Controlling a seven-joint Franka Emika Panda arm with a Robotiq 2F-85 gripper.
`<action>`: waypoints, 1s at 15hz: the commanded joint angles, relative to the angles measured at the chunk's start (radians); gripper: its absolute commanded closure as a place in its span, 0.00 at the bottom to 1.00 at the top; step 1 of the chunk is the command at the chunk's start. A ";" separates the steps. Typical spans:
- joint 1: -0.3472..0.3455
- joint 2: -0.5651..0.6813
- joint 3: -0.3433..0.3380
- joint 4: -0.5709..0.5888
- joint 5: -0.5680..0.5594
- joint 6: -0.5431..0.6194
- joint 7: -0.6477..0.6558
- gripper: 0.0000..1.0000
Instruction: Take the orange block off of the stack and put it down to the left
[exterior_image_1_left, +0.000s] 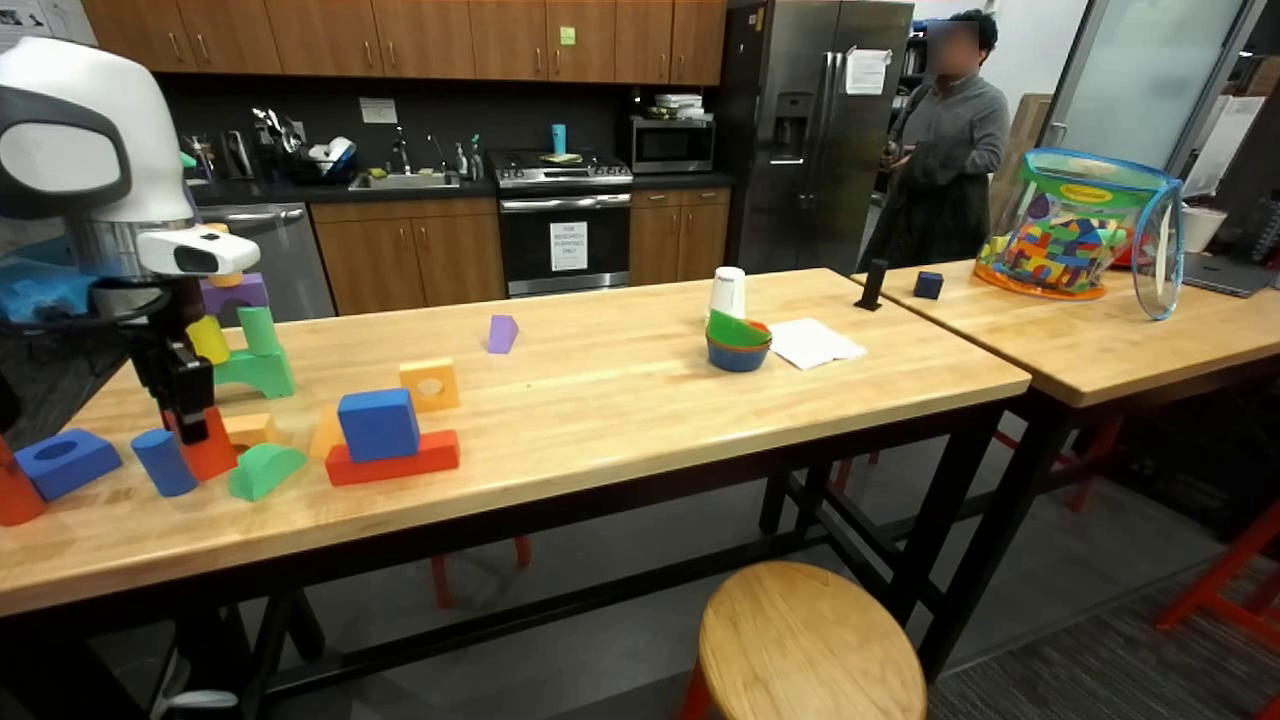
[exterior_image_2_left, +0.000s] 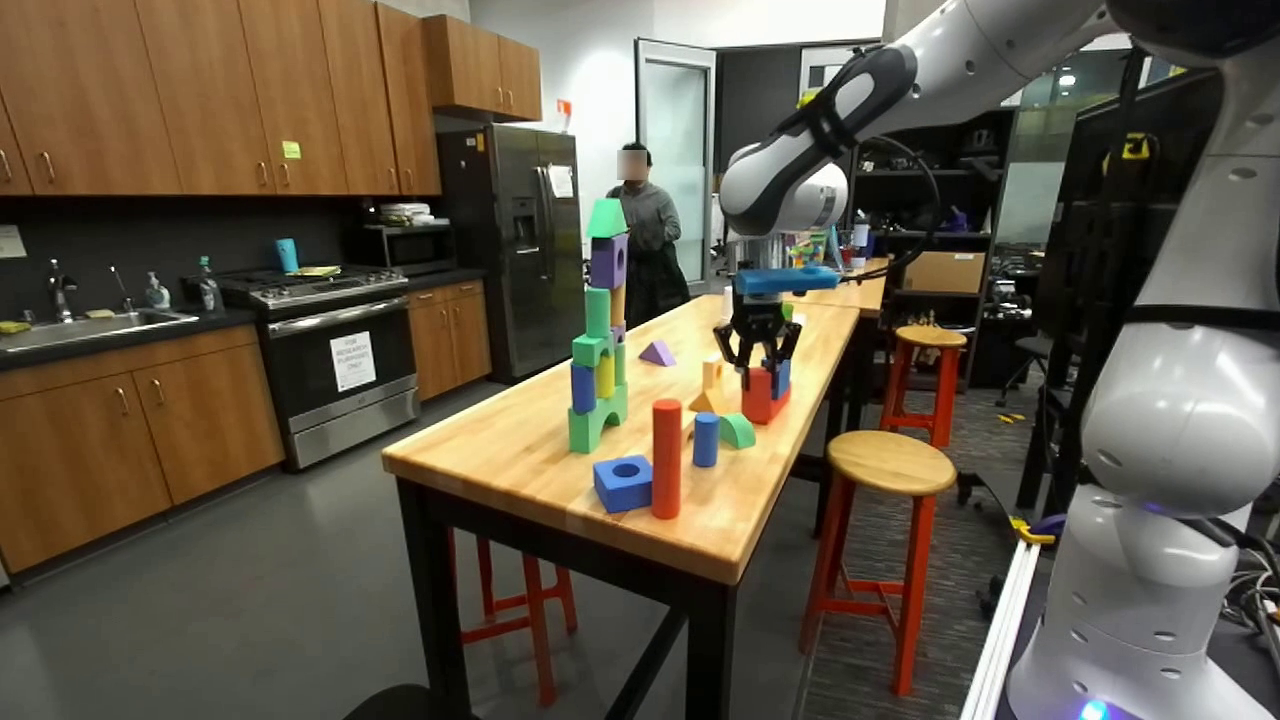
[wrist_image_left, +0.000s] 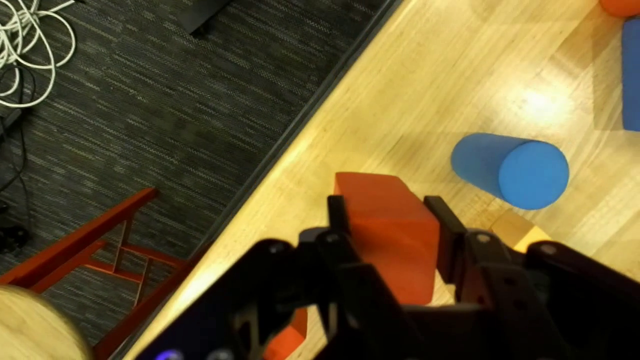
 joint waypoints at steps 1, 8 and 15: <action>0.007 -0.098 -0.003 -0.069 0.038 -0.038 -0.121 0.84; 0.018 -0.116 0.025 -0.099 0.030 -0.045 -0.190 0.84; 0.061 -0.059 0.092 -0.043 -0.109 -0.041 -0.216 0.84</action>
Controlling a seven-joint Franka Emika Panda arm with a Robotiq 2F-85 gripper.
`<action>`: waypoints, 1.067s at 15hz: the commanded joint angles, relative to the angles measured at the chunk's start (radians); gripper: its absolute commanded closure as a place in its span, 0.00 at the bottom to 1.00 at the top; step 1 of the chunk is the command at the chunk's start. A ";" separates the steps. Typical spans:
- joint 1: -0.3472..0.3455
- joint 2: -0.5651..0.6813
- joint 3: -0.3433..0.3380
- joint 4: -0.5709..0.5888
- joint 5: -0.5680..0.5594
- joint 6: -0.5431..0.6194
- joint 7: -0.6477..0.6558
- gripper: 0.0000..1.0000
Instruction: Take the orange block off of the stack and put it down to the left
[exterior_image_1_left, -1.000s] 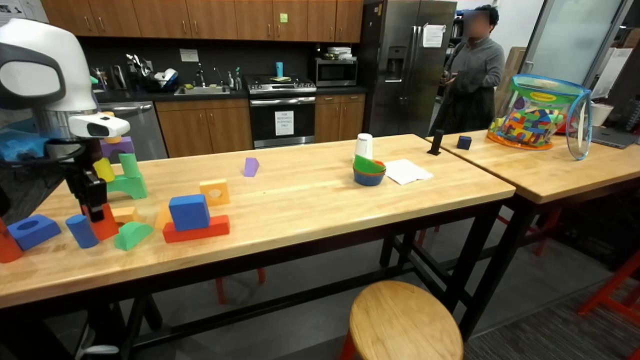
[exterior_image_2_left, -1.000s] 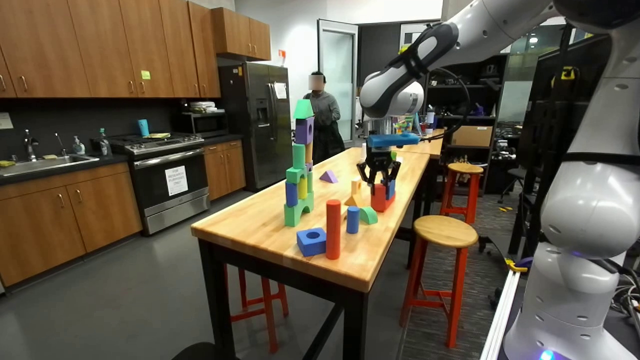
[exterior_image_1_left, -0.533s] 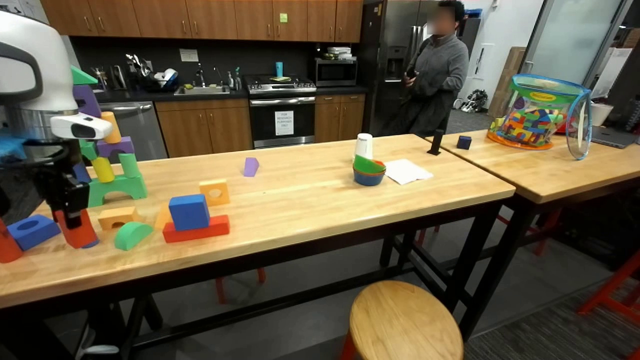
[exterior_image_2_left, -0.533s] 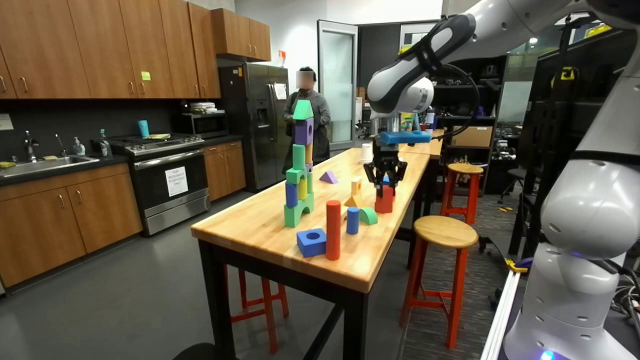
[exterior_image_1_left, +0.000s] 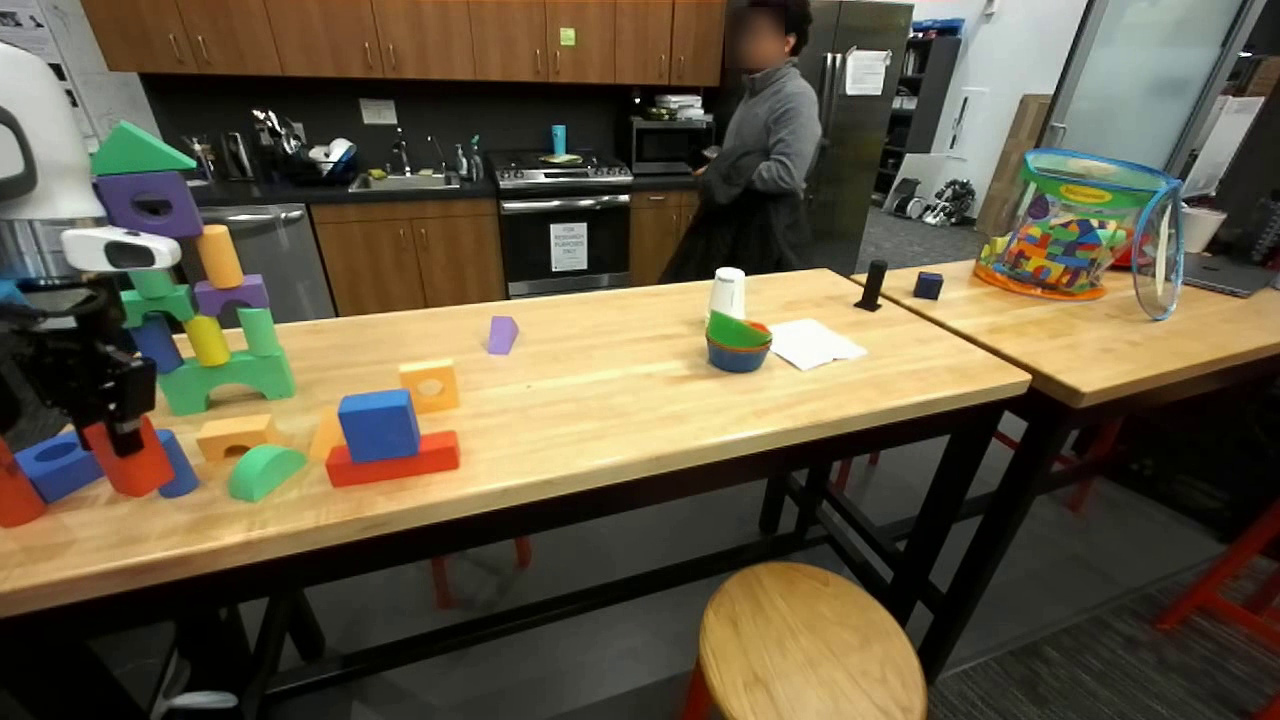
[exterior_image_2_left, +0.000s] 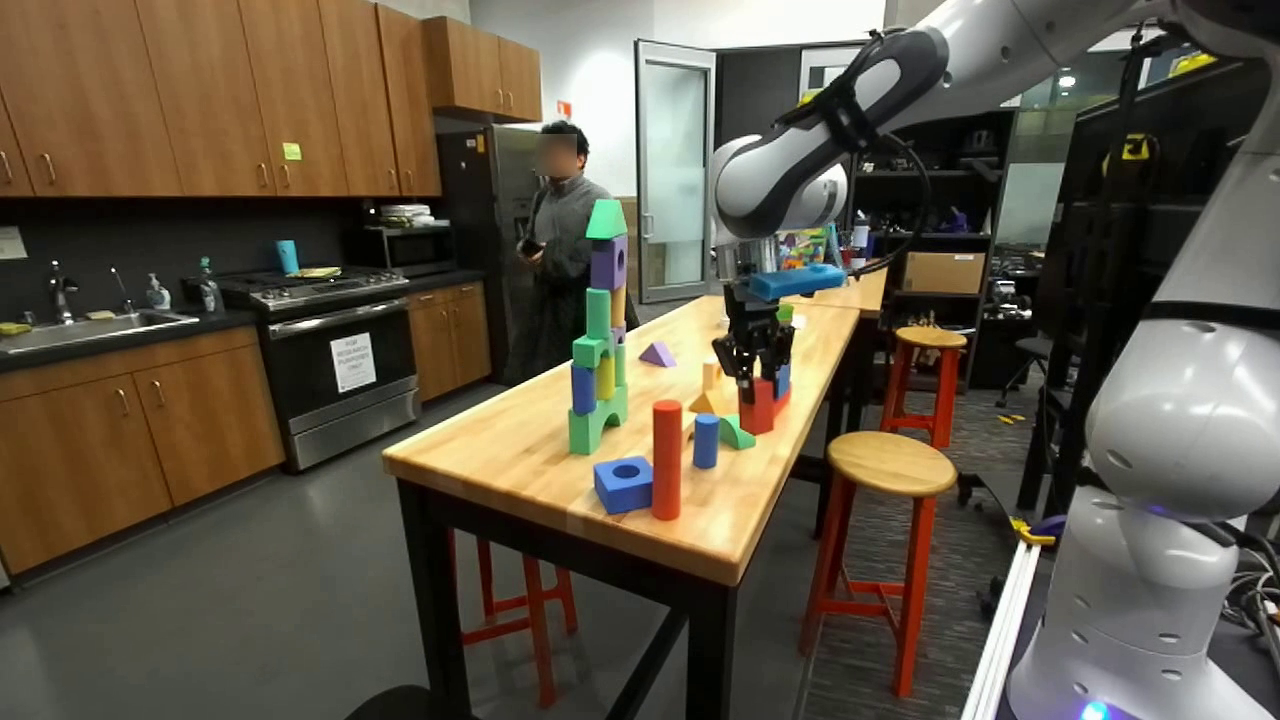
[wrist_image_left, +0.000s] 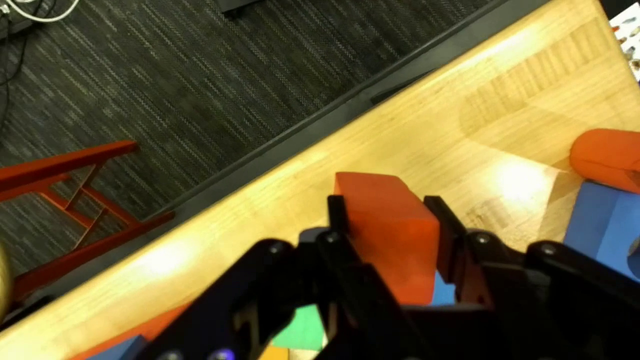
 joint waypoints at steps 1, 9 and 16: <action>0.019 0.032 0.023 0.041 -0.071 -0.004 -0.018 0.84; 0.053 0.045 0.038 0.059 -0.080 0.003 -0.066 0.84; 0.082 0.037 0.055 0.066 -0.076 -0.009 -0.083 0.84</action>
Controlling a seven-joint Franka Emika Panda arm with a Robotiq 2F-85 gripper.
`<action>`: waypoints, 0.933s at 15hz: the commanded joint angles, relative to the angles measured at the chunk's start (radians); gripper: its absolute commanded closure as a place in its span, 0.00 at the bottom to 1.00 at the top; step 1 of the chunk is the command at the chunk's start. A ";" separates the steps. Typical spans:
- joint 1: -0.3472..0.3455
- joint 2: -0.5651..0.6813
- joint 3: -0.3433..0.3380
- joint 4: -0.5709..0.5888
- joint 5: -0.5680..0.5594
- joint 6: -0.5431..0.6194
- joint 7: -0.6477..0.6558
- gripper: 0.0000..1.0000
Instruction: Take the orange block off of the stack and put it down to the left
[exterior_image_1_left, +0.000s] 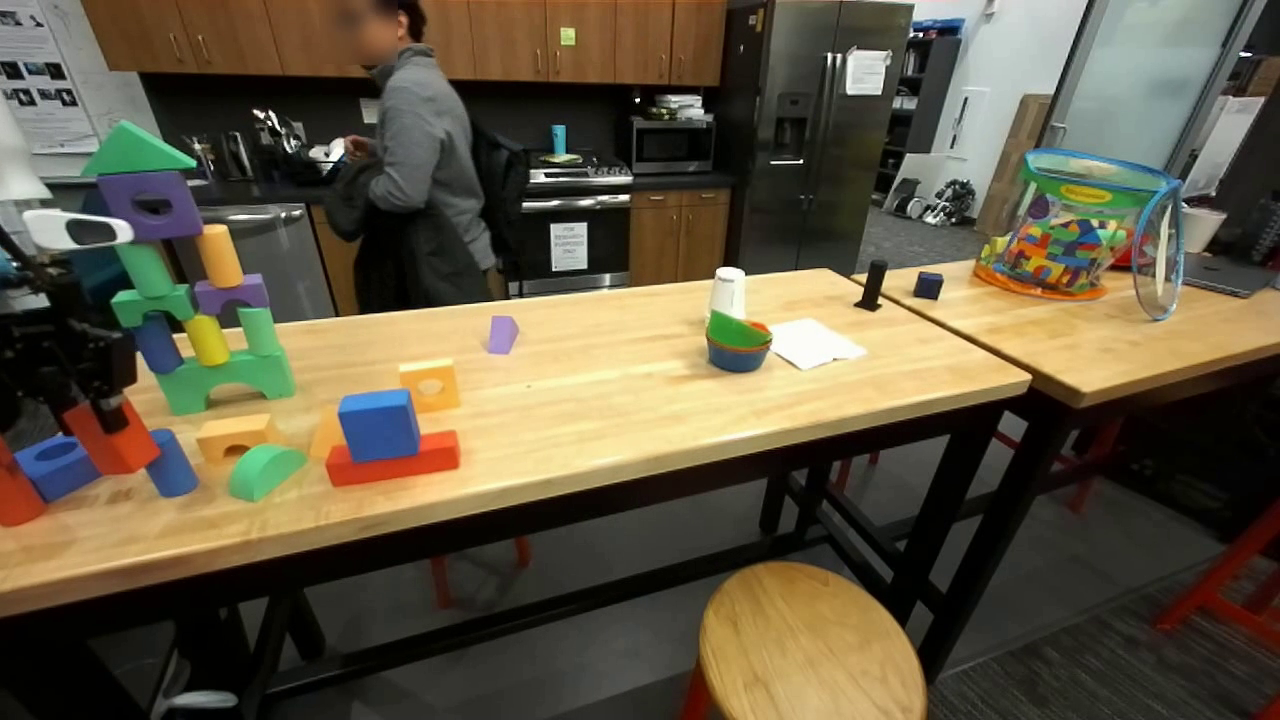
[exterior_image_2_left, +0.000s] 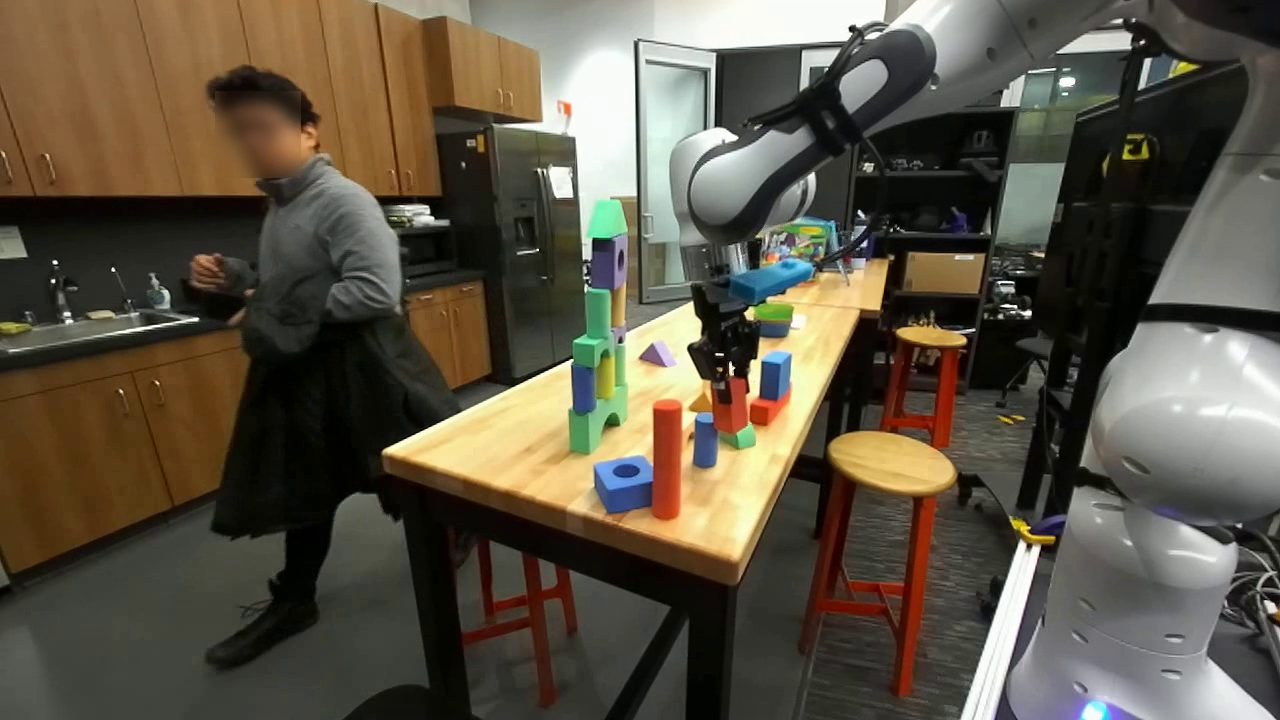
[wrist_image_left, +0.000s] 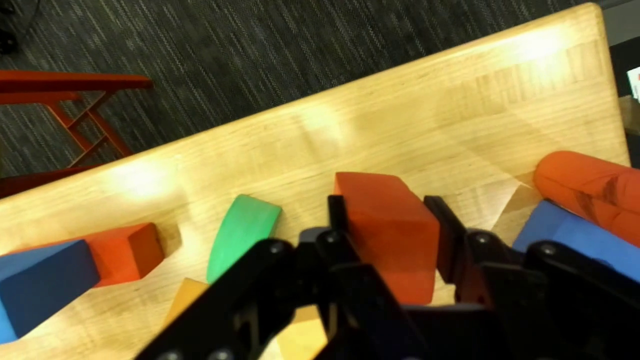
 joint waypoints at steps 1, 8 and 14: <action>0.014 -0.001 0.007 0.016 0.010 -0.016 -0.013 0.84; 0.023 0.010 0.012 0.011 0.012 -0.006 -0.011 0.84; 0.033 0.026 0.016 -0.004 0.037 0.002 -0.040 0.84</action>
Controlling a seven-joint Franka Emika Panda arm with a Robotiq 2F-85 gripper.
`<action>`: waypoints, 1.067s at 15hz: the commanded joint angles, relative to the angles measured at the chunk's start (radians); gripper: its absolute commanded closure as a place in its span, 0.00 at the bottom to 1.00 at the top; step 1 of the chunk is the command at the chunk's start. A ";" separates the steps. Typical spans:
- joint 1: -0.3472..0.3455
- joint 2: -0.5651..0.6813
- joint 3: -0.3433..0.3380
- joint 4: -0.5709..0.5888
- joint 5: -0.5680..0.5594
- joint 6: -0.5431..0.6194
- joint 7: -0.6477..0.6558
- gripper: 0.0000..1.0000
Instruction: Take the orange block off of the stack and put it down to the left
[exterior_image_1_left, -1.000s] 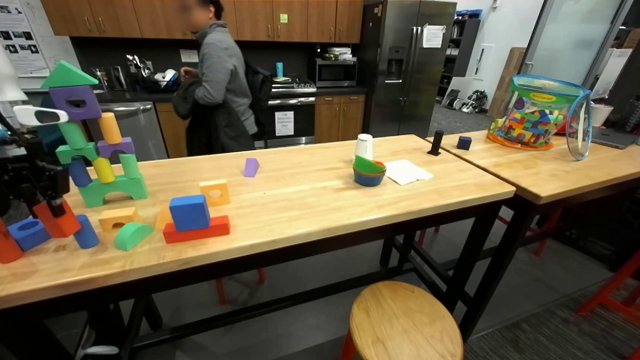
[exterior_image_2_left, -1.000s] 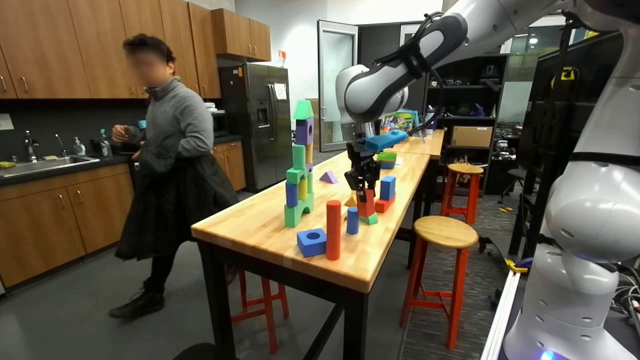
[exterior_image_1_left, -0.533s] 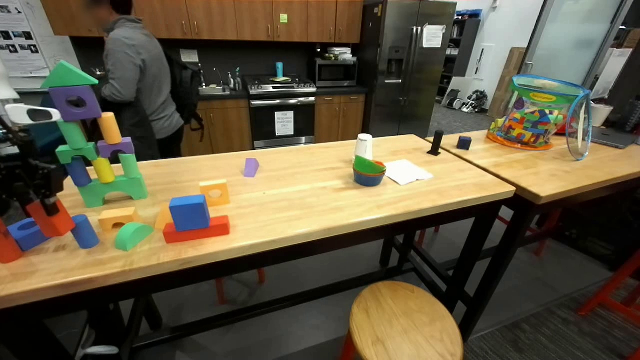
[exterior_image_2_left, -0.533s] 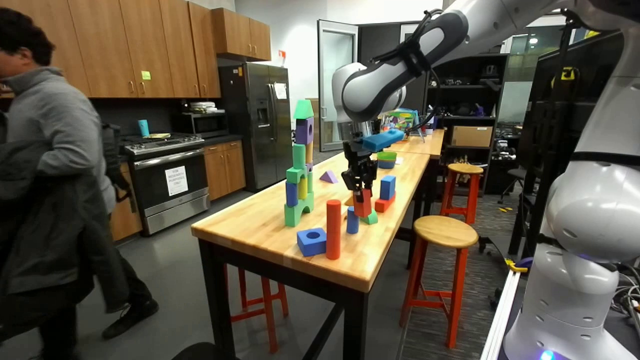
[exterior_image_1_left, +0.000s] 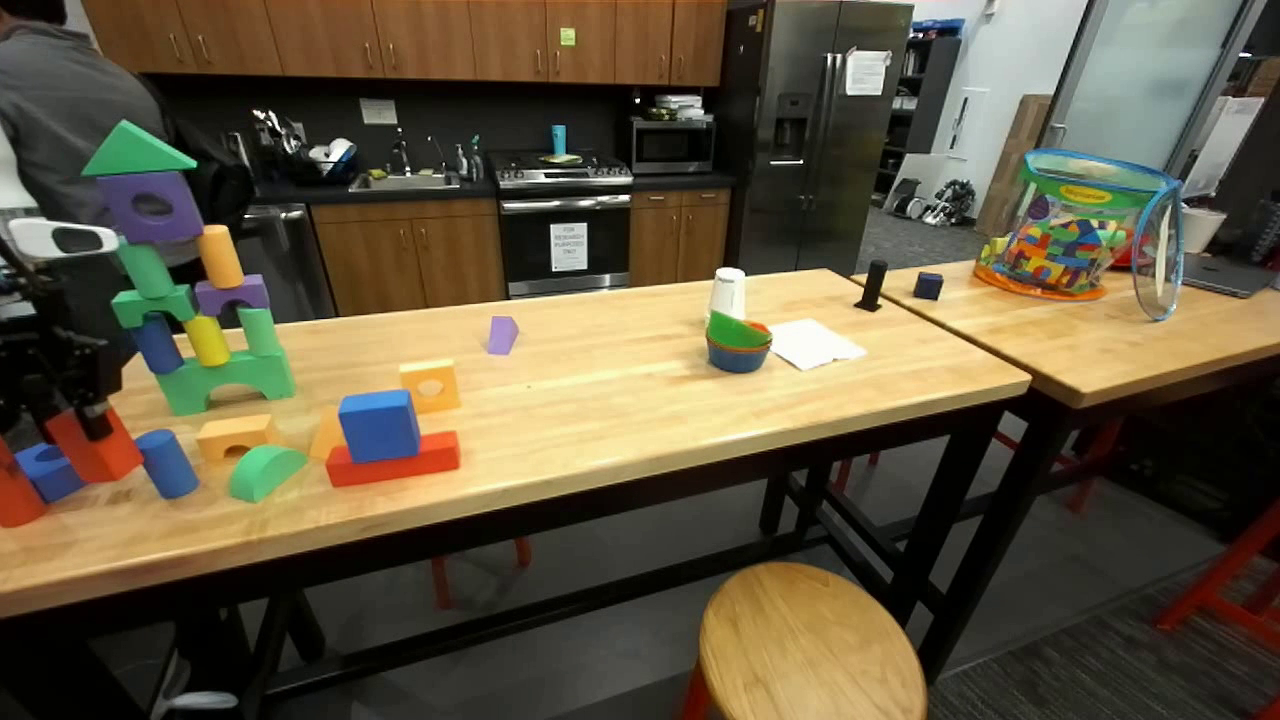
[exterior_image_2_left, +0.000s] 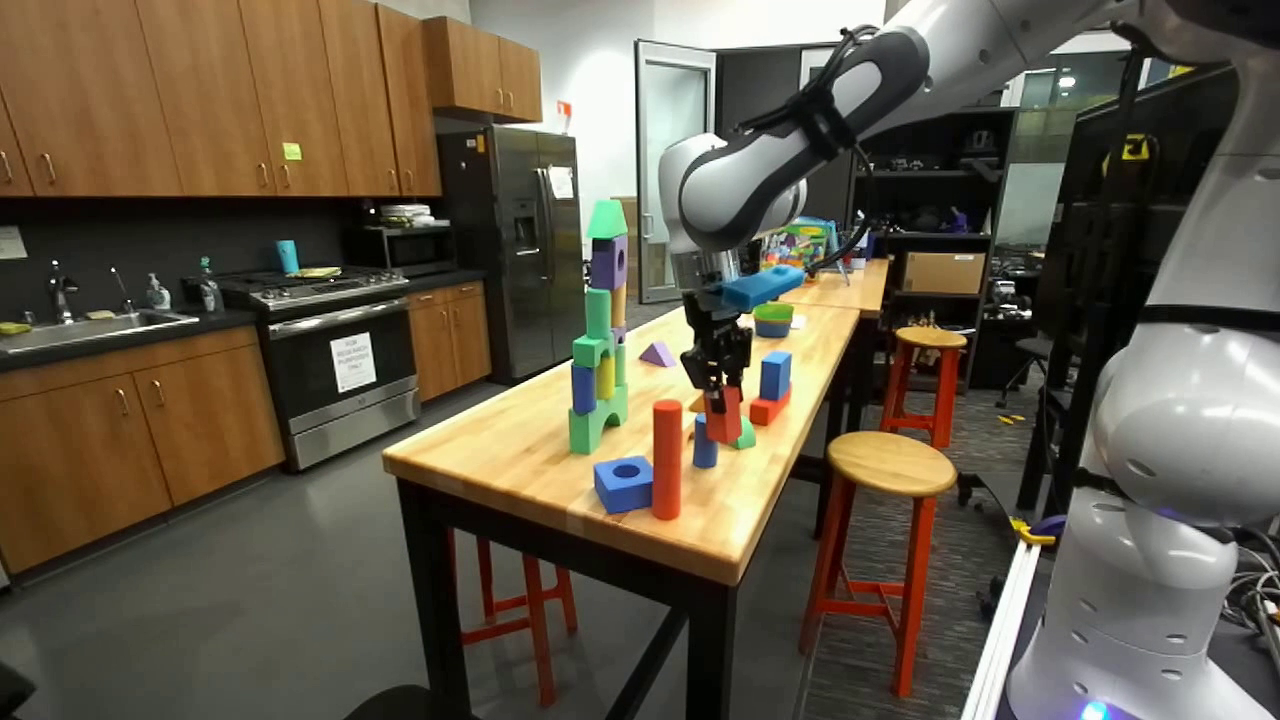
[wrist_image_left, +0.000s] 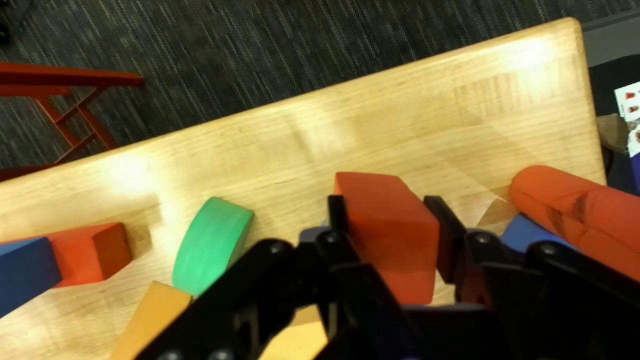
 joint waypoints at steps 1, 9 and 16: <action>0.012 0.012 0.001 -0.003 0.032 0.002 -0.037 0.84; 0.013 0.051 -0.005 -0.003 0.089 0.001 -0.074 0.84; 0.009 0.088 -0.010 -0.012 0.127 0.016 -0.069 0.33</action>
